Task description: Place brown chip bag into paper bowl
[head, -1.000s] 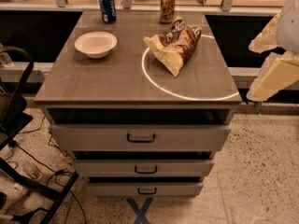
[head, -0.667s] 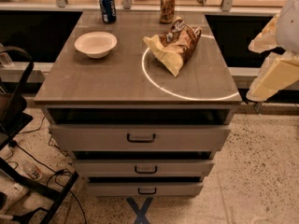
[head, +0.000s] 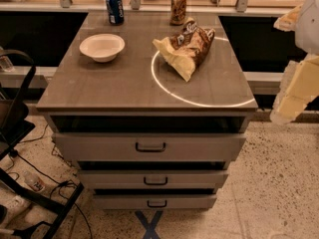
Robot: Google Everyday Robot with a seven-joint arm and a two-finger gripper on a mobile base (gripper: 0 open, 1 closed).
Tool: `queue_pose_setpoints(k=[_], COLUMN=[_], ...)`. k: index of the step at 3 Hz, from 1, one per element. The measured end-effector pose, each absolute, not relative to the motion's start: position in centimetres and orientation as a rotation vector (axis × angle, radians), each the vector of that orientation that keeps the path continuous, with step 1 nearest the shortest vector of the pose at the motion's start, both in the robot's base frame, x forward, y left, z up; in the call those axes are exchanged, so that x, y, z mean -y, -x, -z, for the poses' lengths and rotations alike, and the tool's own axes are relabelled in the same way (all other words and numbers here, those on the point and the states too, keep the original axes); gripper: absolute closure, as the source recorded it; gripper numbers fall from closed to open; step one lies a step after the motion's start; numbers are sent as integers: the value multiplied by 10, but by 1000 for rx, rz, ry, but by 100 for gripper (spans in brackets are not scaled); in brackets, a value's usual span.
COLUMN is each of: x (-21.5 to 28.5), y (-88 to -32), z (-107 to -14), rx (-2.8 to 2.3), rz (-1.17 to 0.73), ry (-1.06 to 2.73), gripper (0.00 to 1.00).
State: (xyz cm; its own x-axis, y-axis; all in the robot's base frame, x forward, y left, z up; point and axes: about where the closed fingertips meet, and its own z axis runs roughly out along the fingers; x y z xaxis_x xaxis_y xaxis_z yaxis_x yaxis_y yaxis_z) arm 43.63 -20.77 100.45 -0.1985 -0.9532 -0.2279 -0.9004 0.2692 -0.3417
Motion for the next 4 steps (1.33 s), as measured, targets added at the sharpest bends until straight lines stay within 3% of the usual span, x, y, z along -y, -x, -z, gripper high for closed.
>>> queue_pose_setpoints(k=[2,3,4], x=[206,202,196], y=[-456,-499,-586], z=[-997,-990,-973], rx=[-2203,-2238,-2243], rz=[197,199,218], ry=[1609,1488,1320], gripper=[0,0,0])
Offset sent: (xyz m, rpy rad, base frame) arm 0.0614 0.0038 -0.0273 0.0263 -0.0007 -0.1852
